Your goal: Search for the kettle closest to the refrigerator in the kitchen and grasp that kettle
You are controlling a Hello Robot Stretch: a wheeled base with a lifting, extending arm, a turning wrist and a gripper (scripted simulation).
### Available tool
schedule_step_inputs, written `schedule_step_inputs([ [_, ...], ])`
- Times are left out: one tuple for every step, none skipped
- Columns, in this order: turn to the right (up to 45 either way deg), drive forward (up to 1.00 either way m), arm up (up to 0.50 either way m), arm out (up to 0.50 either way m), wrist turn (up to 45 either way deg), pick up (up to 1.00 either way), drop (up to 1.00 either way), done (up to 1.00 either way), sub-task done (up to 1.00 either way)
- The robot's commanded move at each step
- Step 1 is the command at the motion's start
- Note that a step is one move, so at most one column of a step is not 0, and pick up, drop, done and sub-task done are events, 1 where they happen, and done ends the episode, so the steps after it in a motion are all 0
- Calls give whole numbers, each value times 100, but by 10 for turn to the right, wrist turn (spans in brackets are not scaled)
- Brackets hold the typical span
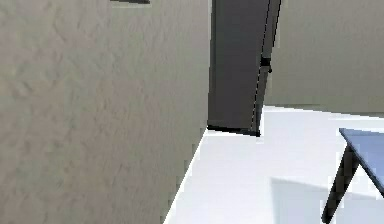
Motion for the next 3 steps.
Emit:
schedule_step_inputs([
  [0,0,0,0,450,0,0,0,0],
  [0,0,0,0,210,0,0,0,0],
  [0,0,-16,0,0,0,0,0,0],
])
